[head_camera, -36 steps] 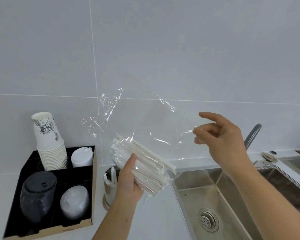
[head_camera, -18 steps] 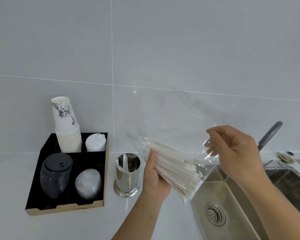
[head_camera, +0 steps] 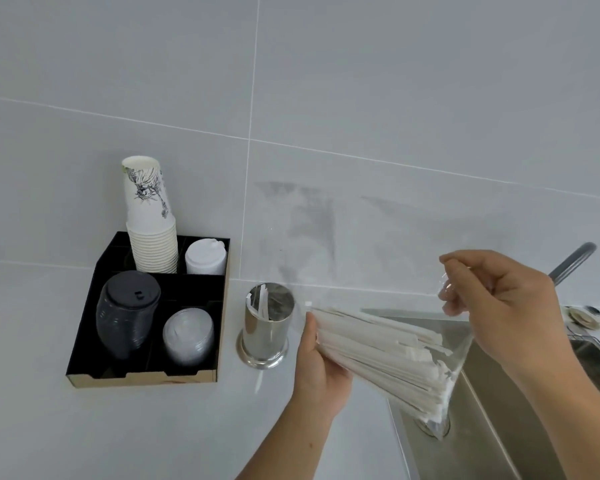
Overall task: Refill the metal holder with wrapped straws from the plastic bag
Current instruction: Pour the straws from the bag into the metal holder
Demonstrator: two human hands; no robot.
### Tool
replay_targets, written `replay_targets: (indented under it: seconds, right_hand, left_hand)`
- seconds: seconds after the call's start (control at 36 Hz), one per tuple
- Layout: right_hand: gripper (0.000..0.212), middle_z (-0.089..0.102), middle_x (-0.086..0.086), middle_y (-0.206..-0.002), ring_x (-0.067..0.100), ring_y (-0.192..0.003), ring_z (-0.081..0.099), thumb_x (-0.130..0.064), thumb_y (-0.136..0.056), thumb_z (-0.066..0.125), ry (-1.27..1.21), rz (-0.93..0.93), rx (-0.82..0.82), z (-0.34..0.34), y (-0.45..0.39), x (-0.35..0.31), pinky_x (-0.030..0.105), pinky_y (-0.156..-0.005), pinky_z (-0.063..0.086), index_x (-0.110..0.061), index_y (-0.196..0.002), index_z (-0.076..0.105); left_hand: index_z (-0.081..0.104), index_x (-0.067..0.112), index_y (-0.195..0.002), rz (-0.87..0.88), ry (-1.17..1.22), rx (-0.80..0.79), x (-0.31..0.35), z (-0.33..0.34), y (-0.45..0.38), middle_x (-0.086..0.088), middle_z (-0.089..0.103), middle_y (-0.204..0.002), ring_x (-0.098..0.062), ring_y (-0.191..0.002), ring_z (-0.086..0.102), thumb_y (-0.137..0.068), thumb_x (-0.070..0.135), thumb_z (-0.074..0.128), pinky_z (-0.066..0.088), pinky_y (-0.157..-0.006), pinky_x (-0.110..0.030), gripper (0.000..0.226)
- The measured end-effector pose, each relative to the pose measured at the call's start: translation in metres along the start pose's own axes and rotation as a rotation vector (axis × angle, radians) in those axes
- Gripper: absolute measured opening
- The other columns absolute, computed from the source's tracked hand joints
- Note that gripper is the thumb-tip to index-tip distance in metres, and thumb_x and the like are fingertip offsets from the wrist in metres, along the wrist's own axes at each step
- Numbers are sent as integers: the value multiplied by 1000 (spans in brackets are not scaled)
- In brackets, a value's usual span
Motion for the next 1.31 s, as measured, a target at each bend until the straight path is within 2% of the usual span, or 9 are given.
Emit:
replay_targets:
  seconds: [0.19, 0.28, 0.33, 0.44, 0.61, 0.78, 0.94, 1.22, 1.31]
  right_hand:
    - [14, 67, 7, -66, 10, -48, 59, -11, -93, 61, 29, 0, -11, 6, 1, -5, 12, -52, 51, -18, -87, 71]
    - [14, 67, 7, -66, 11, -48, 59, -11, -93, 61, 41, -18, -7, 5, -1, -8, 13, -53, 51, -18, -88, 72]
    - [15, 68, 7, -67, 12, -48, 60, -11, -93, 61, 48, -35, -4, 4, -2, -11, 13, -53, 51, -19, -87, 71]
    - [16, 68, 6, -66, 14, -48, 60, -10, -93, 60, 45, -42, 0, 2, -5, -15, 13, -53, 51, -20, -87, 71]
    - [16, 69, 4, -67, 12, -49, 62, -13, -93, 60, 61, -41, -13, 7, -6, -16, 11, -55, 50, -23, -87, 71]
    - [17, 69, 6, -66, 14, -48, 60, -12, -94, 60, 60, -34, -4, 7, -11, -14, 16, -55, 52, -24, -86, 71]
    - [17, 69, 4, -65, 11, -47, 61, -13, -93, 60, 73, -29, -11, 13, -23, -16, 12, -52, 49, -24, -85, 71]
    - [15, 69, 3, -62, 13, -45, 60, -16, -93, 60, 135, -53, -77, 34, -57, -22, 24, -52, 52, -23, -84, 71]
    - [16, 69, 4, -62, 13, -44, 60, -16, -93, 60, 149, -62, -93, 42, -66, -25, 19, -49, 51, -22, -84, 71]
  left_hand:
    - [60, 11, -129, 4, 76, 101, 8, -15, -8, -13, 65, -124, -32, -126, 54, -98, 50, 41, 34, -113, -48, 53]
    - [68, 17, -107, 15, 112, 174, 14, -25, -14, -4, 71, -96, -24, -94, 69, -101, 42, 38, 57, -84, -36, 39]
    - [67, 18, -90, 22, 135, 224, 17, -33, -19, 0, 68, -79, -17, -71, 65, -100, 38, 42, 56, -62, -27, 33]
    - [66, 18, -86, 19, 194, 287, 19, -41, -22, 2, 62, -76, -15, -67, 58, -100, 35, 45, 49, -69, -30, 31]
    - [67, 13, -86, 31, 170, 311, 25, -40, -29, 2, 68, -66, -11, -52, 62, -102, 24, 43, 54, -53, -23, 30]
    - [67, 8, -105, 34, 226, 279, 28, -29, -30, -8, 76, -86, -20, -72, 73, -101, 34, 45, 56, -80, -37, 34]
    - [59, 15, -121, 8, 241, 280, 26, -30, -35, -10, 74, -100, -24, -78, 72, -99, 33, 51, 59, -68, -35, 30]
    - [60, 16, -104, -5, 311, 315, 32, -23, -30, -4, 71, -83, -15, -51, 63, -95, 35, 55, 48, -43, -22, 22]
    - [61, 14, -105, 15, 319, 327, 36, -24, -30, -5, 69, -80, -18, -58, 64, -95, 38, 54, 51, -47, -25, 26]
Point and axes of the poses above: each hand's wrist, its own y-axis away from the middle knuckle, its own z-axis out of the palm, x = y × z, the point moved 8 cm from there along -y, towards the middle knuckle
